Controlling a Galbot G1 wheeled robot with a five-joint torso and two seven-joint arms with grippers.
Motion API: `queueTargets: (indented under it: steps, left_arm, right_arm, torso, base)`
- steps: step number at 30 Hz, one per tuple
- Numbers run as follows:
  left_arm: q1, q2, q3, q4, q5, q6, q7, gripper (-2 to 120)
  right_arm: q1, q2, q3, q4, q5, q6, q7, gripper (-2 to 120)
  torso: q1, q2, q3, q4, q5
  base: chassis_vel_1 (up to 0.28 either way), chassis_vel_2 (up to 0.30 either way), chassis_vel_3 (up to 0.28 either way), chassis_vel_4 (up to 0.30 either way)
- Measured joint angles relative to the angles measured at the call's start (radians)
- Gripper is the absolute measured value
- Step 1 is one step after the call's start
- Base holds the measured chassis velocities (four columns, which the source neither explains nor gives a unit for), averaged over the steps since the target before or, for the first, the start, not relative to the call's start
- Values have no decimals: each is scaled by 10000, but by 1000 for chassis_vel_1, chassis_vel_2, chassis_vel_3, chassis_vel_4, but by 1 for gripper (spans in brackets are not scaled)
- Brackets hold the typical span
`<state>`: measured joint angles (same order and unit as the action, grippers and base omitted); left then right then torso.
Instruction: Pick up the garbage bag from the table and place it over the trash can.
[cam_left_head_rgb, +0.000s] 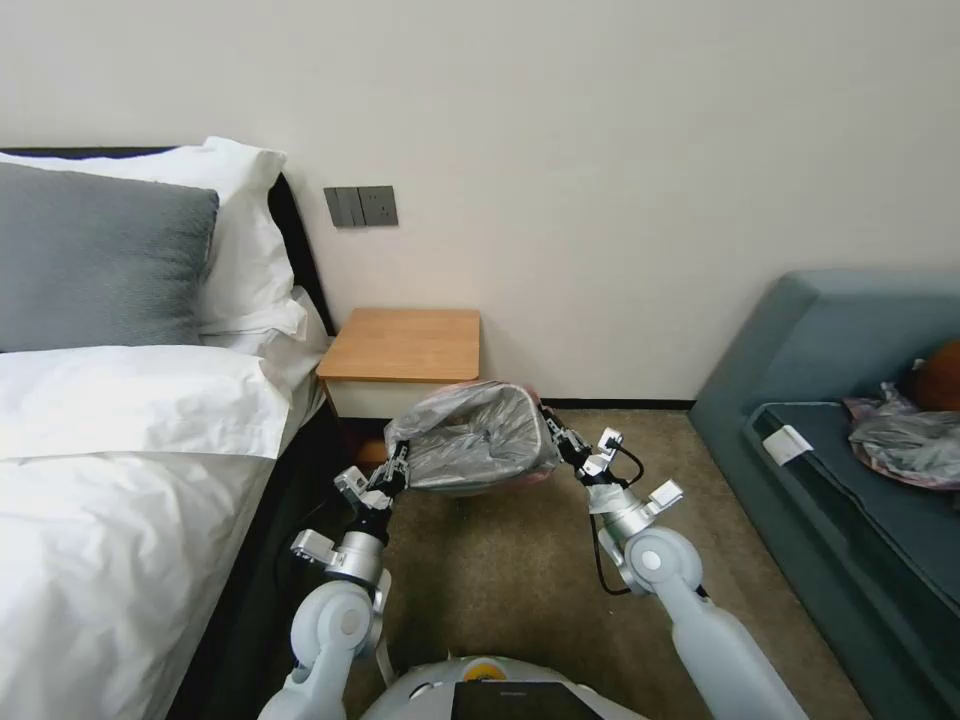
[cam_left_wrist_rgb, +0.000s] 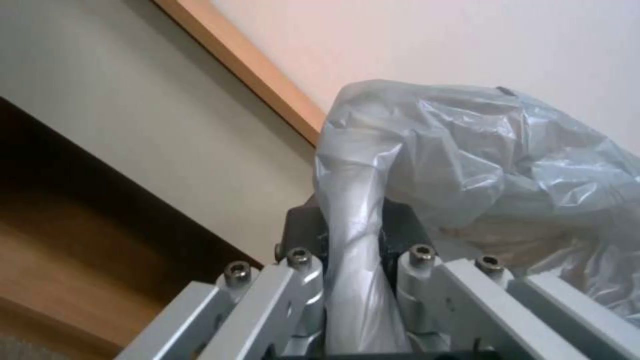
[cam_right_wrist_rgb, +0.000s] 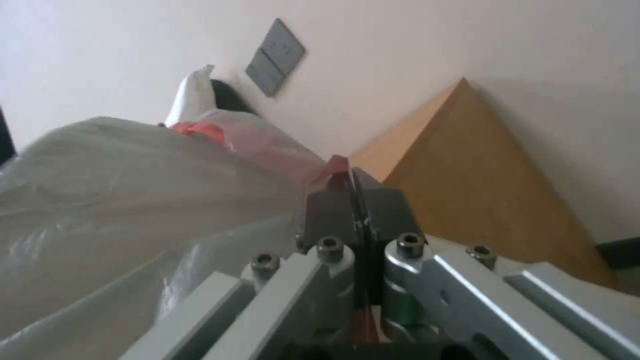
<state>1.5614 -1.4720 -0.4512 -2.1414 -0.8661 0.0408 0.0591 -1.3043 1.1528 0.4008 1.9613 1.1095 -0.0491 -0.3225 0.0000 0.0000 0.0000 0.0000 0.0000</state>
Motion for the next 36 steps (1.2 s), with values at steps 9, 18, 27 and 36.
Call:
queueTargets:
  steps: [9,18,27,36]
  left_arm:
    - [110,-27,83,-99,-349,-4,22,7]
    - [320,-15,165,-349,-814,124,-33,7]
    - [294,-29,175,-508,-889,252,-74,7]
    - [163,-87,142,-259,558,270,-384,7]
  right_arm:
    - [154,28,4,-483,-370,180,171,0]
    - [402,156,-93,-1365,-1190,418,342,0]
    - [631,237,-127,-2196,-1614,623,370,0]
    - [215,347,-4,-1671,-2550,961,331,17]
  torso:
    - [0,0,0,0,-1]
    - [0,0,0,1,0]
    - [0,0,0,0,0]
    - [0,0,0,1,-1]
  base:
    - [0,0,0,0]
    - [0,0,0,0]
    - [0,0,0,0]
    - [0,0,0,0]
